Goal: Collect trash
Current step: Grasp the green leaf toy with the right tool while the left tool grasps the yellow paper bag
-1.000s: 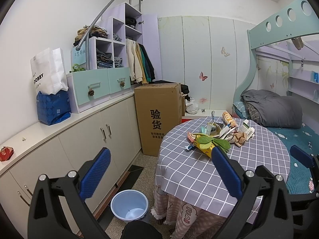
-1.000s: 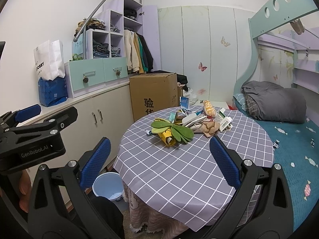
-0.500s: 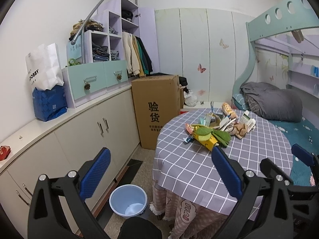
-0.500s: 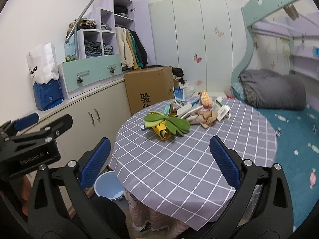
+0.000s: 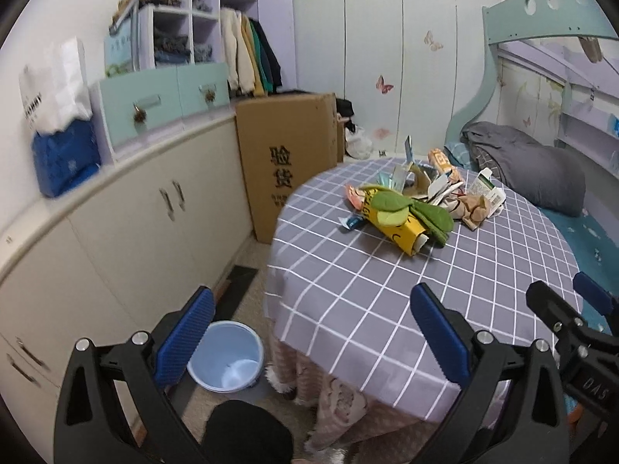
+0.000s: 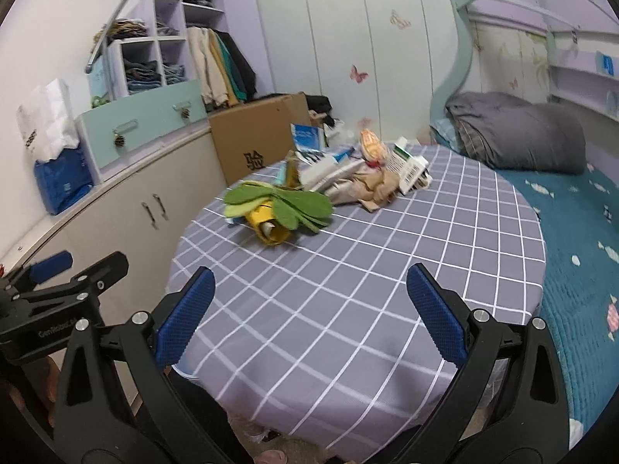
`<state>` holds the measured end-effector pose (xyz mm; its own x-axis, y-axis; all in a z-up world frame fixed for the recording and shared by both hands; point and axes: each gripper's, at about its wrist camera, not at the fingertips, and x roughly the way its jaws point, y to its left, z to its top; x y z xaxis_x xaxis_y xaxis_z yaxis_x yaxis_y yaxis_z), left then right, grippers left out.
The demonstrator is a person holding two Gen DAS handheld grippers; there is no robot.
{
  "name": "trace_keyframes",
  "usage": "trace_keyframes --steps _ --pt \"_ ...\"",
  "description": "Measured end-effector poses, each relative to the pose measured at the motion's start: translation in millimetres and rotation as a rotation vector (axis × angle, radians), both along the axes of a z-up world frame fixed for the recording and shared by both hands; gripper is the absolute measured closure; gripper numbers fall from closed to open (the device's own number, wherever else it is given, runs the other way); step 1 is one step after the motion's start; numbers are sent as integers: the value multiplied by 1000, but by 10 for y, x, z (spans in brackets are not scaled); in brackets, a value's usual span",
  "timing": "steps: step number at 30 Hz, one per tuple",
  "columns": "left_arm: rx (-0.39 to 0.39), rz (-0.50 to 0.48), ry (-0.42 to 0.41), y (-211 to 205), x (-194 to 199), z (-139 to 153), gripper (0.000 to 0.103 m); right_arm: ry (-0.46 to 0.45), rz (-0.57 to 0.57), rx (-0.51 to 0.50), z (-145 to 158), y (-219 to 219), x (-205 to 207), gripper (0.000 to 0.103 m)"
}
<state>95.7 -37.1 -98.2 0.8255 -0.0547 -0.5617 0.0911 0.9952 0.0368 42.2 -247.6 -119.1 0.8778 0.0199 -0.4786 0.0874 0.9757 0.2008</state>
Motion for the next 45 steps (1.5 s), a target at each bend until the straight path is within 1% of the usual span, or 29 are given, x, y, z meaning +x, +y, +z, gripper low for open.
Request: trace_keyframes --steps 3,7,10,15,18,21,24,25,26,30,31,32,34,36,37,39,42,45 --pt "-21 -14 40 -65 249 -69 4 32 -30 23 -63 -159 167 6" --pt "-46 -49 95 -148 551 -103 4 46 -41 73 -112 -350 399 6" --pt "-55 -38 112 -165 746 -120 4 55 -9 118 -107 -404 649 6" --pt "-46 11 125 -70 1019 -131 4 75 46 129 -101 -335 1117 6" --pt "-44 43 130 35 1170 -126 4 112 102 152 -139 -260 1412 6" --pt "-47 61 134 111 1233 -130 4 135 128 155 -162 -204 1674 6" --pt "-59 58 153 154 1301 -158 4 159 154 186 -210 -185 1892 6" --pt "-62 55 159 161 1314 -167 4 169 160 196 -232 -181 1960 9" --pt "-63 52 164 163 1327 -180 4 177 163 202 -252 -183 1993 14" --pt "-76 46 174 155 1362 -227 4 217 205 237 -359 -158 2108 25" --pt "-79 44 177 159 1372 -236 4 219 218 245 -377 -137 2123 35" --pt "-83 42 181 152 1383 -242 4 216 225 252 -390 -142 2127 53" --pt "-89 34 185 125 1403 -254 4 219 227 257 -417 -142 2137 75" --pt "-94 21 190 86 1419 -261 4 229 248 280 -442 -165 2128 85" --pt "-99 14 193 66 1420 -265 4 222 258 292 -439 -193 2105 94" --pt "-114 -3 205 5 1430 -278 4 189 238 275 -394 -251 2003 97" --pt "-136 -48 226 -141 1452 -301 4 137 203 227 -318 -347 1817 98" --pt "-120 -89 231 -351 1482 -332 4 118 153 204 -297 -494 1699 98"
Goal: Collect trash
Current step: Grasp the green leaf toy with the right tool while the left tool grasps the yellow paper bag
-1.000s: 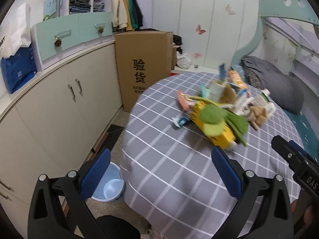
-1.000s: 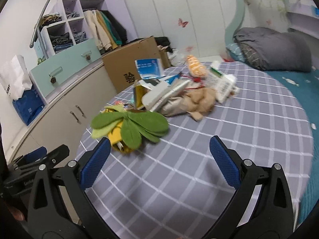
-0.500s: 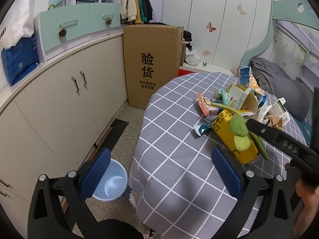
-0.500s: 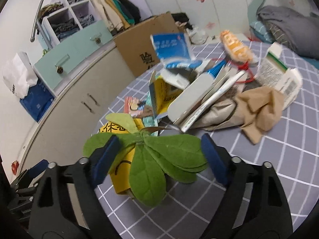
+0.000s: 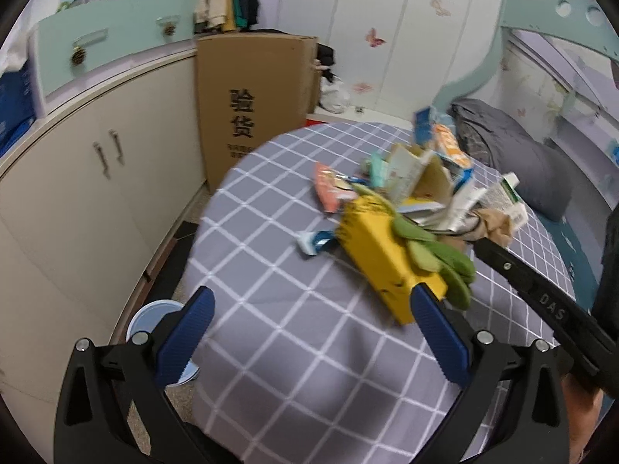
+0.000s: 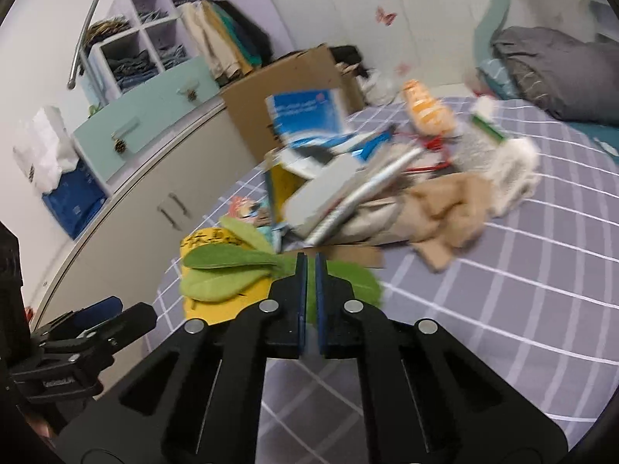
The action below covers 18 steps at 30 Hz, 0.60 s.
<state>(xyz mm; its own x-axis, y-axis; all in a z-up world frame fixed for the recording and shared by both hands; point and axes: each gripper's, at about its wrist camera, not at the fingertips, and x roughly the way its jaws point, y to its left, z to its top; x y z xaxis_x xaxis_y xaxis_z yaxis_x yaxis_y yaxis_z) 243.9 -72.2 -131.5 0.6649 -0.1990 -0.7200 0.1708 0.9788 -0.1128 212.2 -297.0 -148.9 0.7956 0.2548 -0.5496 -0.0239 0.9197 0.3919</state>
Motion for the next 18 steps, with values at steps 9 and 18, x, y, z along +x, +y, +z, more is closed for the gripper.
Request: trace_keyframes --steps 9,18 --pt "28 57 -21 -44 -11 6 4 9 30 -49 8 -30 77 29" --pt "21 84 -7 107 -2 16 4 174 65 -66 -193 115 475 69"
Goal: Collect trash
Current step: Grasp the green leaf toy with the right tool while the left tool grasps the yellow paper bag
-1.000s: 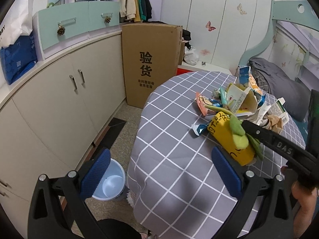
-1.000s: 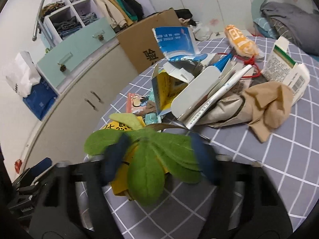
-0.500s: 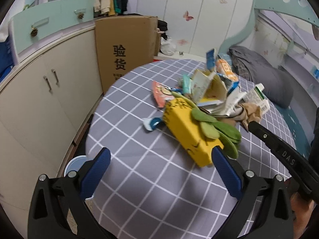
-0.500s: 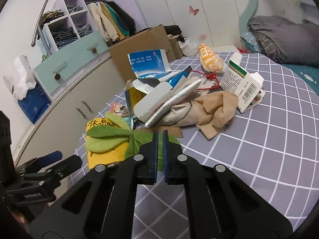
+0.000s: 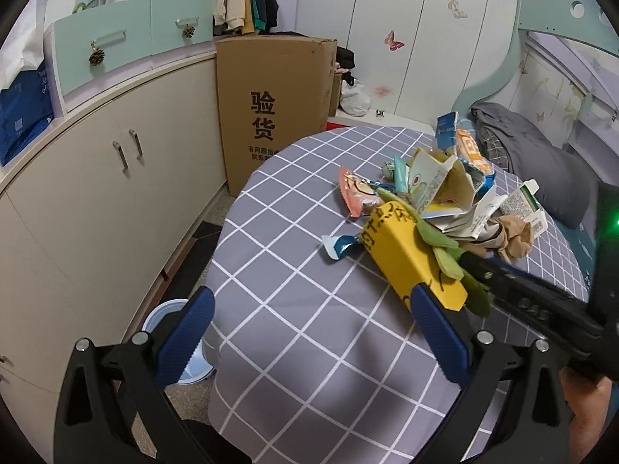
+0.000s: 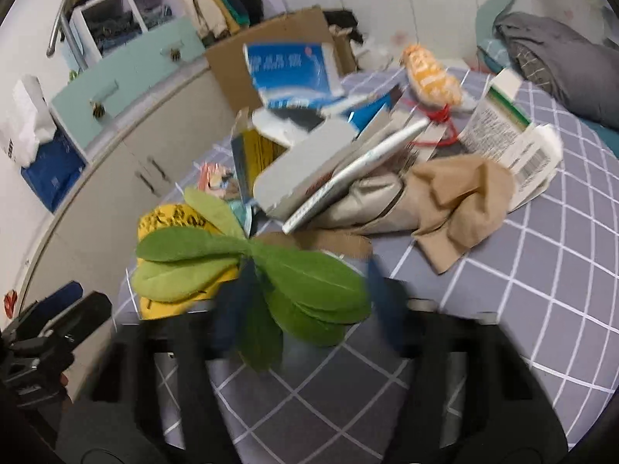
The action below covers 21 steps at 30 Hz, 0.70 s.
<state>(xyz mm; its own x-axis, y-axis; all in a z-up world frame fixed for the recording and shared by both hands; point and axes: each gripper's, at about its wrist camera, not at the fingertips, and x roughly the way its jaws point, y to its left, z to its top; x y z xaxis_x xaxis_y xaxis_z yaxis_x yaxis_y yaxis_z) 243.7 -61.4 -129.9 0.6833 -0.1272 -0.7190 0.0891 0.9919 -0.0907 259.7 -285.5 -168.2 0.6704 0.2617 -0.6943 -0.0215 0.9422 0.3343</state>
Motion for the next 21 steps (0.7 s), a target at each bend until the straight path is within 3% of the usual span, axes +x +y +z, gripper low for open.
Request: trace_keyframes --steps 3,8,11,16,18,20,21 --pt "-16 -32 3 -104 23 -1 4 10 23 3 -13 -5 19 92" --pt "-12 -88 18 -348 131 -59 4 -46 -25 -47 72 -75 -147 96" --pt "-47 -111 41 -464 236 -125 4 -95 -100 -79 139 -213 -304 96" --pt "-70 -122 86 -589 352 -256 5 -155 -187 -71 219 -454 -542 96" --pt "-111 -121 96 -566 369 -277 17 -161 -188 -51 229 -505 -593 96" --pt "-137 -128 126 -559 402 -307 40 -165 -184 -46 238 -520 -624 96" --pt "-149 -135 139 -556 418 -321 44 -167 -181 -44 249 -500 -633 96"
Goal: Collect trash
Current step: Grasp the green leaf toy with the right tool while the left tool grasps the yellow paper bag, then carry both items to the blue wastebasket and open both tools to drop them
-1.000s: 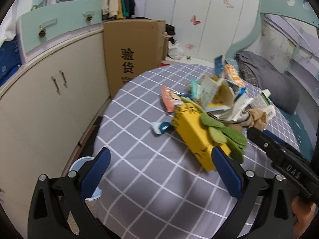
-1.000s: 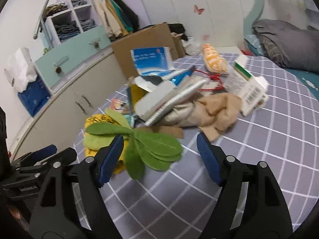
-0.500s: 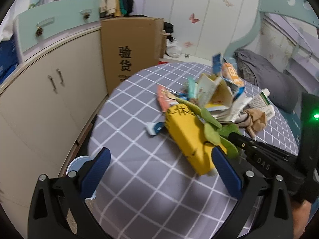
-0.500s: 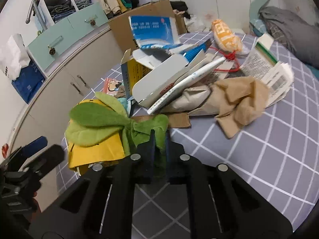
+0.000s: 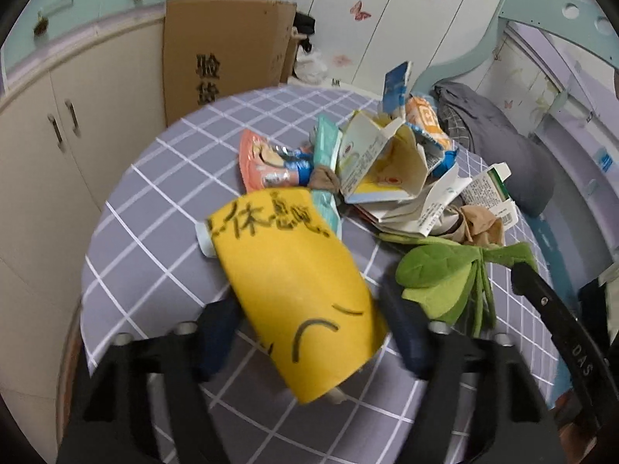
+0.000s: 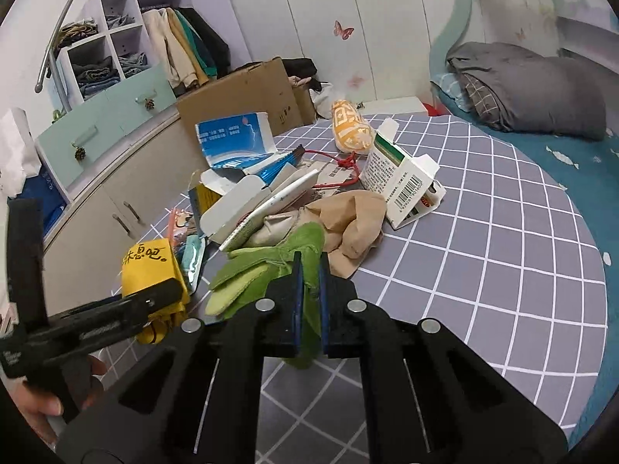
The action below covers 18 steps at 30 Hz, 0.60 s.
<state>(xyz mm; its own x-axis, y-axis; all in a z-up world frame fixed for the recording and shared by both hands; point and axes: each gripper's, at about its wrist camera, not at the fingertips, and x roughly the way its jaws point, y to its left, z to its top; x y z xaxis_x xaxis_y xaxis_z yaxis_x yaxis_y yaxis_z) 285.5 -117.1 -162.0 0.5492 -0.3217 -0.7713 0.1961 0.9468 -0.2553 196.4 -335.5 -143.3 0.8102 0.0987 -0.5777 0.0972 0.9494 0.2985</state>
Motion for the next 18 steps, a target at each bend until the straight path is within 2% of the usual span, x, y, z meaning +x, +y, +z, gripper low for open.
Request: trace_keyframes --steps 2,4,7,10,14,18 --pt "13 -11 -7 -11 -12 -8 55 -8 9 3 25 48 -22 96" --pt "5 -12 -26 20 -65 24 59 -21 27 1 86 123 -53 96" --pt "-48 14 -54 166 -149 124 60 -44 63 7 193 243 -134 96" --pt "-75 1 -99 328 -287 279 61 -78 88 -7 353 393 -204 96" --pt "-73 14 -165 636 -490 455 61 -119 148 -11 570 674 -262 96" --pt "-65 75 -183 1098 -596 511 61 -144 242 -13 728 1117 -248 96"
